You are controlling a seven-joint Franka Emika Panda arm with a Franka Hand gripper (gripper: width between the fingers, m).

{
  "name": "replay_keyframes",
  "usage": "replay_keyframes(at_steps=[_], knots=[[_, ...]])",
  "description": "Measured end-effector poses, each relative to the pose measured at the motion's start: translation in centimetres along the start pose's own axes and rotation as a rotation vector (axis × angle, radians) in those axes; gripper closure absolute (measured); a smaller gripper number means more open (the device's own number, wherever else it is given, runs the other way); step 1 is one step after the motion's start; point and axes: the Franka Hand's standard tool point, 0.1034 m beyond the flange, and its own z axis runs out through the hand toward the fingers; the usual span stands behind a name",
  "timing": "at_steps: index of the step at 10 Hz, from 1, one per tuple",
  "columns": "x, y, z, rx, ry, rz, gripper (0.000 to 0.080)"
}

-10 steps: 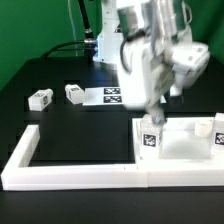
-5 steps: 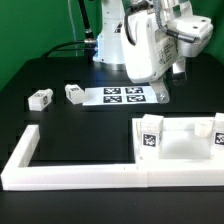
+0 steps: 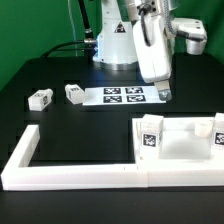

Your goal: Assemble square table

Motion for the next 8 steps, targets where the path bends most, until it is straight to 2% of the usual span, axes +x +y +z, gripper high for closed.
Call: replay_keyframes(at_steps=[1,2,5,6,7,8], knots=[[-0.3,0.7,0.4,-0.039,-0.013,-0.011,0.0150],[-0.2,0.4,0.3,-0.028,-0.009,-0.010,0.0150],[-0.2,0.5,0.4,-0.030,-0.008,-0.011,0.0150],[-0.1,0.5,0.7,-0.012,0.003,-0.010,0.0150],[0.0,1.3,1.7,0.028,0.036,-0.014,0.0150],[0.5,2.8,2.8,0.052,0.069,-0.014,0.0150]])
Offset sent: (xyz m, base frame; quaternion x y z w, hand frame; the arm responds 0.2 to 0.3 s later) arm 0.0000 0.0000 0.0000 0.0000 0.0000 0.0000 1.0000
